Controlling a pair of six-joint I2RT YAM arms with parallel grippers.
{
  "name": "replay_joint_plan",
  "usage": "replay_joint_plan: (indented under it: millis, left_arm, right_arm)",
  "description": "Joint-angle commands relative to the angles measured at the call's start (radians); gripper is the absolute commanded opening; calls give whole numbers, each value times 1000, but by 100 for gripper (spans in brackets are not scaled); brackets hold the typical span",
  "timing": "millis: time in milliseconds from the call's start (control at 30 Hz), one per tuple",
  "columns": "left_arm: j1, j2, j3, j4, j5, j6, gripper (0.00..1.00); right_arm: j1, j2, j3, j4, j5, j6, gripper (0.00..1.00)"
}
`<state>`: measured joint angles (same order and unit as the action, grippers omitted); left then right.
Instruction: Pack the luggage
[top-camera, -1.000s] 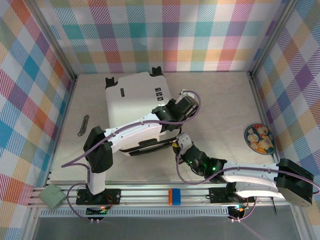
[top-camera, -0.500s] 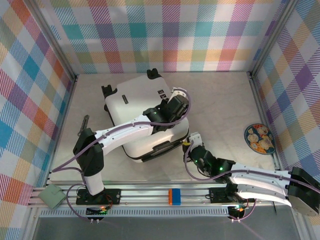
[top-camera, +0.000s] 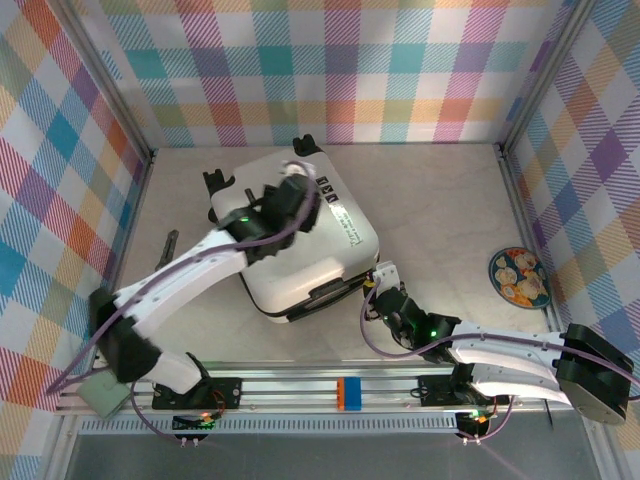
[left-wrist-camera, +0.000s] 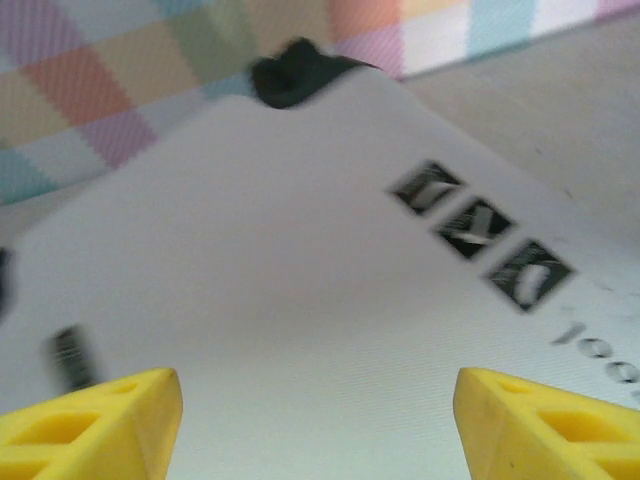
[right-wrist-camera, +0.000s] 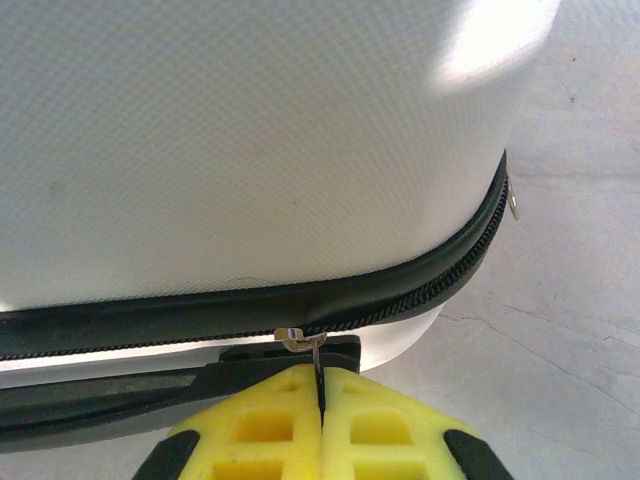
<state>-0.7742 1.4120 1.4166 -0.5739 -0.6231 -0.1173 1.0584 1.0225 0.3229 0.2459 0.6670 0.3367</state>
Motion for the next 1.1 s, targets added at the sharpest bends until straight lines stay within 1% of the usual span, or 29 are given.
replay_joint_plan:
  millis: [0, 100, 200, 300, 367, 400, 433, 467, 533, 600, 667, 800, 867, 967, 1067]
  left_arm:
    - [97, -162, -82, -105, 23, -95, 76]
    - [179, -277, -167, -147, 36, -134, 79]
    - [247, -346, -233, -167, 70, -164, 80]
    - [268, -364, -261, -154, 107, -174, 80]
    - [271, -350, -257, -153, 120, -176, 80]
    - [271, -341, -253, -153, 135, -174, 80]
    - [271, -332, -250, -154, 148, -174, 79]
    - [271, -324, -249, -154, 158, -176, 79]
    - [270, -315, -255, -144, 183, -177, 79]
    - [272, -306, -255, -144, 178, -178, 79]
    - [271, -298, -255, -144, 174, -177, 79]
    - [272, -280, -264, -124, 190, -182, 79]
    - [274, -259, -272, -106, 181, -183, 79]
    - [304, -203, -267, -73, 183, -183, 79]
    - [351, -155, -264, -32, 246, -189, 78]
  right_arm:
    - [-13, -1, 16, 35, 21, -31, 0]
    - [-13, -2, 18, 32, 13, -40, 0]
    - [-15, -8, 19, 29, 18, -56, 0]
    - [-56, -32, 29, -31, 33, -45, 0]
    - [-94, -45, 61, -176, 145, 60, 0]
    - [-97, -40, 84, -260, 244, 120, 0]
    - [-93, -34, 96, -318, 314, 157, 0]
    - [-93, -34, 91, -302, 320, 149, 0]
    - [-92, -51, 29, -120, 218, 44, 0]
    - [-94, -50, 5, -42, 150, 4, 0]
    - [-95, -33, 16, -50, 152, -3, 0]
    - [-95, -28, 6, 12, 88, -74, 0]
    - [-94, -34, 7, 5, 88, -72, 0]
    - [-88, -48, 1, 3, 83, -71, 0]
    - [-79, -65, 1, -16, 85, -73, 0]
